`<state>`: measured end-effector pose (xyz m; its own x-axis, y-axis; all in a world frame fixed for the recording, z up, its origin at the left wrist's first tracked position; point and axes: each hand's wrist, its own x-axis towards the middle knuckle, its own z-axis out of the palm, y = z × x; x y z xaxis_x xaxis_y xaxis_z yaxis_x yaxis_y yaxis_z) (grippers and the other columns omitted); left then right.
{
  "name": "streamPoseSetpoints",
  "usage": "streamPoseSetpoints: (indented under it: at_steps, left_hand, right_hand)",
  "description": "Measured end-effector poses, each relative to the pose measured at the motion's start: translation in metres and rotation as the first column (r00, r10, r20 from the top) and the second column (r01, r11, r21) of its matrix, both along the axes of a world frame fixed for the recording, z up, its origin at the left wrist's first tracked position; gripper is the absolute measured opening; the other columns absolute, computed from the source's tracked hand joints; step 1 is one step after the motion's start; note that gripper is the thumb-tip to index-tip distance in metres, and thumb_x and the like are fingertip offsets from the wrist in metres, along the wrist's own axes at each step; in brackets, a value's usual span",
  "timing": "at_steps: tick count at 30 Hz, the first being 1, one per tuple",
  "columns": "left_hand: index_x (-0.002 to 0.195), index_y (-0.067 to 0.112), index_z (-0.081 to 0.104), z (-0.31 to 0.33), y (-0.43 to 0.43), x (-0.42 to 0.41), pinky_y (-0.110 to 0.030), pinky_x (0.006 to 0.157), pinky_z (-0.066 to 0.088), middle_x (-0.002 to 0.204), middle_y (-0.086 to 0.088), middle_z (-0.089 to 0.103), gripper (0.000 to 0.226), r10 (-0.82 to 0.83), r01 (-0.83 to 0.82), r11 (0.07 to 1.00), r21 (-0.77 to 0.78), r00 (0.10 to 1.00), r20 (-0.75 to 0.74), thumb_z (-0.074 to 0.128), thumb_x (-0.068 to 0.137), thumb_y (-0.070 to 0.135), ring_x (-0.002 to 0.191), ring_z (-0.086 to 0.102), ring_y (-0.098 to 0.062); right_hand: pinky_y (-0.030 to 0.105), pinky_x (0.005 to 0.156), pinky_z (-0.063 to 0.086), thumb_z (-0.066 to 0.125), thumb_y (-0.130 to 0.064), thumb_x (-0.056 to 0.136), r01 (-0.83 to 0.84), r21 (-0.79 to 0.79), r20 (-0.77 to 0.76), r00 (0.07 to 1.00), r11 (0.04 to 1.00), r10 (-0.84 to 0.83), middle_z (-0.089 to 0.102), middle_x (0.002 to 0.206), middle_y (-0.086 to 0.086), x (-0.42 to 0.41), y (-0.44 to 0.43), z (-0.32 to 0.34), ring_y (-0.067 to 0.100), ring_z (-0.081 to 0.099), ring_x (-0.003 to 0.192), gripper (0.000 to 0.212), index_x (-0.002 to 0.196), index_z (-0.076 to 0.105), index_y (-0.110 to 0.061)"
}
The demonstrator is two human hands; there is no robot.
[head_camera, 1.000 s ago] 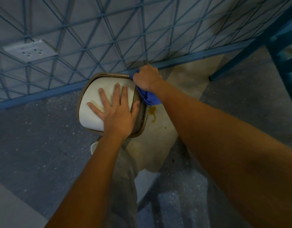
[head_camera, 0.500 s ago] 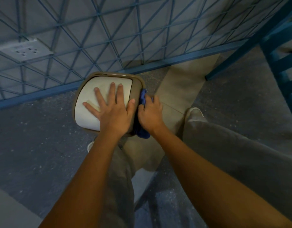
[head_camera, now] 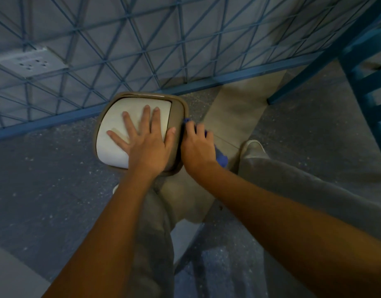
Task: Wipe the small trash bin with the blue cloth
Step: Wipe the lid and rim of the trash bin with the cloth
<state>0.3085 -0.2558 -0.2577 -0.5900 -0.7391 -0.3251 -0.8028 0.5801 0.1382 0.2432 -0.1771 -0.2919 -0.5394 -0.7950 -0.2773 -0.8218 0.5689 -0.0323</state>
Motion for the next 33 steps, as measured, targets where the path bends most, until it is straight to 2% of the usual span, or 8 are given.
streamPoseSetpoints:
  at_steps: [9,12,15,19,22,25,29,33]
  left_hand:
    - [0.147,0.028,0.009,0.002,0.000,0.001,-0.066,0.105,-0.013,0.158,0.007,0.002,0.059,0.017,-0.016,1.000,0.008,1.000,-0.021,0.023,0.095,0.052,0.143,-0.015,-0.033]
    - [0.147,0.029,0.005,0.007,-0.003,-0.001,-0.065,0.105,-0.015,0.158,0.007,-0.004,0.060,0.013,-0.014,0.998,0.062,1.000,0.018,0.022,0.094,0.052,0.142,-0.018,-0.032]
    - [0.147,0.027,0.006,0.012,-0.006,-0.004,-0.063,0.107,-0.015,0.158,0.005,-0.006,0.061,-0.008,0.005,0.998,0.057,0.998,0.055,0.024,0.095,0.051,0.142,-0.018,-0.033]
    - [0.143,0.015,0.029,0.034,0.010,-0.016,-0.034,0.115,0.010,0.154,-0.006,0.021,0.054,0.019,0.022,0.992,0.128,0.951,-0.309,0.038,0.095,0.040,0.143,0.015,-0.023]
    - [0.131,0.012,0.046,0.045,0.026,-0.022,-0.013,0.087,0.031,0.131,-0.008,0.052,0.054,0.080,0.080,0.945,0.318,0.884,-0.461,0.055,0.087,0.043,0.116,0.047,-0.014]
    - [0.134,0.019,0.044,0.045,0.018,-0.014,-0.027,0.100,0.042,0.130,-0.001,0.054,0.070,0.209,0.087,0.810,0.580,0.881,-0.425,0.071,0.073,0.039,0.117,0.052,-0.012]
    - [0.113,0.019,0.048,0.048,-0.005,-0.002,-0.016,0.084,0.044,0.110,0.001,0.052,0.056,0.249,0.015,0.872,0.490,0.847,-0.469,0.078,0.068,0.010,0.110,0.053,-0.018]
    - [0.109,0.009,0.055,0.066,-0.027,-0.024,-0.019,0.080,0.039,0.109,-0.011,0.057,0.047,0.004,0.096,0.984,0.148,0.825,-0.565,0.073,0.066,0.016,0.101,0.054,-0.021]
  right_hand:
    - [0.042,0.106,0.031,0.042,-0.019,0.092,0.219,-0.010,0.375,0.905,0.976,-0.199,0.027,0.140,0.018,-0.066,-0.029,0.008,0.037,0.030,0.127,0.051,0.141,0.030,-0.010]
    - [0.040,0.107,0.036,0.047,-0.018,0.091,0.517,-0.071,0.677,0.653,0.853,-0.339,0.032,0.139,0.020,-0.077,-0.015,0.008,0.035,0.039,0.125,0.052,0.141,0.033,-0.012]
    - [0.031,0.079,0.050,0.052,-0.013,0.089,0.841,-0.040,0.905,0.260,0.540,-0.338,0.049,0.116,0.004,-0.069,0.007,0.014,0.022,0.055,0.101,0.048,0.135,0.037,-0.011]
    - [0.029,0.072,0.049,0.057,-0.013,0.087,0.944,0.222,0.967,-0.182,0.242,-0.177,0.057,0.095,0.007,-0.045,0.022,0.014,0.021,0.058,0.088,0.029,0.114,0.049,-0.006]
    - [0.033,0.086,0.050,0.047,-0.023,0.095,0.895,0.380,0.905,-0.412,0.235,0.105,0.062,0.113,0.020,-0.022,0.023,0.028,0.028,0.060,0.101,0.034,0.116,0.055,0.003]
    - [0.030,0.091,0.050,0.026,-0.039,0.100,0.819,0.474,0.777,-0.562,0.323,0.285,0.061,0.123,0.013,-0.009,0.030,0.038,0.021,0.061,0.103,0.049,0.117,0.056,-0.005]
    - [0.021,0.090,0.043,0.022,-0.040,0.100,0.856,0.343,0.894,-0.424,0.387,0.146,0.057,0.129,0.002,0.006,0.035,0.033,0.015,0.053,0.115,0.049,0.135,0.045,-0.014]
    - [0.037,0.112,0.029,0.059,-0.052,0.082,0.828,0.102,0.986,-0.012,0.552,-0.165,0.022,0.153,-0.001,0.039,0.028,0.025,0.019,0.025,0.140,0.083,0.148,0.012,-0.029]
